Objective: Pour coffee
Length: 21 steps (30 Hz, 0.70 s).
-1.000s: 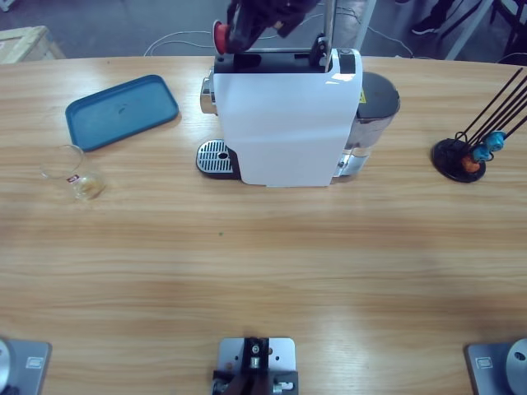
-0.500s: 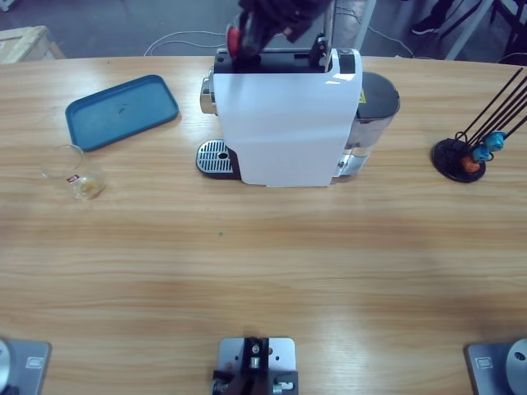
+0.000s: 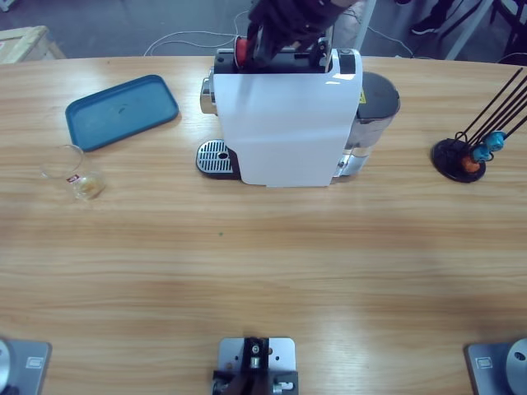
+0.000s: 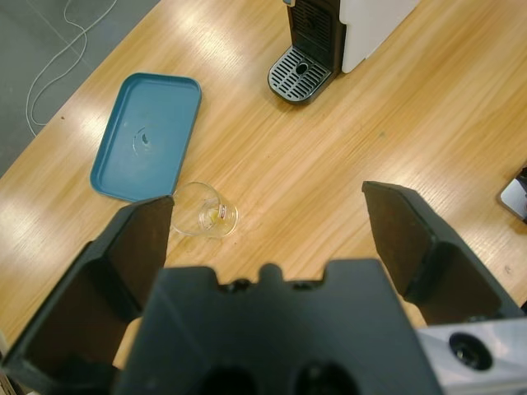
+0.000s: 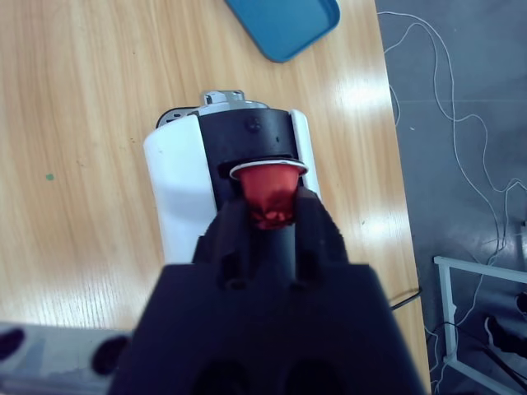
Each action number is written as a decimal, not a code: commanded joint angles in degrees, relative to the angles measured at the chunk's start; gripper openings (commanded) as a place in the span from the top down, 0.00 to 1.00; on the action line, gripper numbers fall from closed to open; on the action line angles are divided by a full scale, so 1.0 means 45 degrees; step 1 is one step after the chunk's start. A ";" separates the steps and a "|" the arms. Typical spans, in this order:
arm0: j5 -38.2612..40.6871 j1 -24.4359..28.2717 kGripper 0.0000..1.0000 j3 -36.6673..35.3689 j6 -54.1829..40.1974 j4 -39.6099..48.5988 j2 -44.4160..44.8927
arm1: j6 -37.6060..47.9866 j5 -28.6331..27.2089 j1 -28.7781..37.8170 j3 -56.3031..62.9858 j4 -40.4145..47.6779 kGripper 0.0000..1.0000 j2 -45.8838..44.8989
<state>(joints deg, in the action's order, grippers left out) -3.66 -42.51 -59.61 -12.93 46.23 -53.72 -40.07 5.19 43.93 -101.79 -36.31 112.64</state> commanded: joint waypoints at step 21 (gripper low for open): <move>-0.0405 0.0190 0.00 0.0318 0.0385 -0.0353 -0.0034 | 0.8991 -0.2072 0.2557 0.4221 -0.0295 1.00 -0.5254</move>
<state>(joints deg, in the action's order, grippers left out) -4.79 -42.15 -59.61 -12.92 45.18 -53.72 -14.77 7.03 53.11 -100.93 -39.35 102.71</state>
